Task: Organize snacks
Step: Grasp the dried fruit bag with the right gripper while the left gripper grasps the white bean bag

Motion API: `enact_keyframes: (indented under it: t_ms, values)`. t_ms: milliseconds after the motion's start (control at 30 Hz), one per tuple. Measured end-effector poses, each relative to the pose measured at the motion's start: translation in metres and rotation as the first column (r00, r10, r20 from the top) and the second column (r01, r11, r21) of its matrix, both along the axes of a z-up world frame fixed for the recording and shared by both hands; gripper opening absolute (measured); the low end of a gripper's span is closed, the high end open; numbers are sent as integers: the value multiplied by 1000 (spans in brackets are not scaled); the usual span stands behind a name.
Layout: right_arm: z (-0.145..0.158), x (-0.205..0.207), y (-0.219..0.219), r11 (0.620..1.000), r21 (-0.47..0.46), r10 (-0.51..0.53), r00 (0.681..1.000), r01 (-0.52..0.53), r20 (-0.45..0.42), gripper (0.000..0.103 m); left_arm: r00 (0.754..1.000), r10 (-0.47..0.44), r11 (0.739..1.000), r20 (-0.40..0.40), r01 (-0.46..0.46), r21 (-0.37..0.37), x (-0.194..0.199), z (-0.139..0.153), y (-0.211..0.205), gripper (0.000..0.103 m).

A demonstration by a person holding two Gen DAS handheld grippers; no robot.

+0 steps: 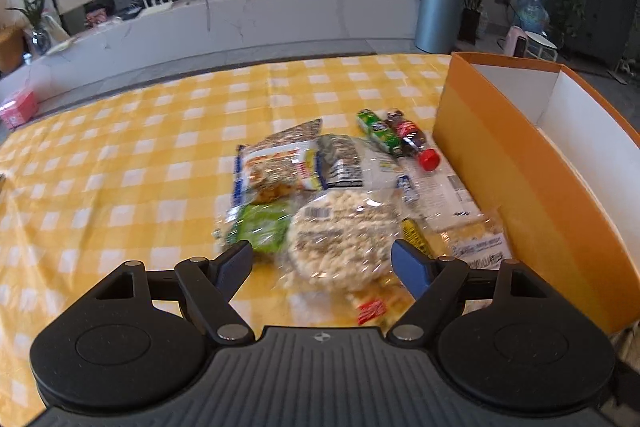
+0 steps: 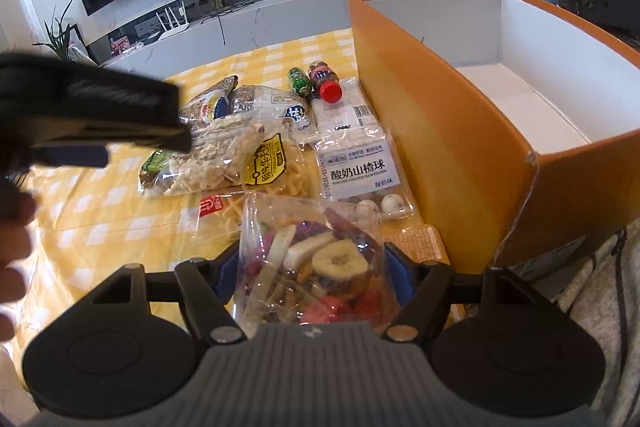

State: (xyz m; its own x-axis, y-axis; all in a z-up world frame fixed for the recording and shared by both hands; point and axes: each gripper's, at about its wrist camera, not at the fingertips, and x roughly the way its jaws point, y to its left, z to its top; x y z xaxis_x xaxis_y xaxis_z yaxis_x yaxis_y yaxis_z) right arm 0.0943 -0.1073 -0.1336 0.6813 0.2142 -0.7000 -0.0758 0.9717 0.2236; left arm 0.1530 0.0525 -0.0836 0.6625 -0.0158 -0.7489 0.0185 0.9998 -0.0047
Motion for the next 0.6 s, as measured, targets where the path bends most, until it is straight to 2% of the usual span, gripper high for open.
enact_keyframes:
  t_ms: [333, 500, 600]
  values:
    - [0, 1, 2, 1000, -4, 2, 1000, -2, 0, 71, 997, -49, 998, -67, 47, -40, 30, -16, -8, 93]
    - [0, 1, 4, 1000, -15, 5, 1000, -5, 0, 72, 992, -96, 995, -77, 99, 34, 45, -25, -23, 95]
    - [-1, 2, 3, 1000, -11, 4, 1000, -4, -1, 73, 996, -44, 987, -79, 55, 148, 51, -32, -29, 98]
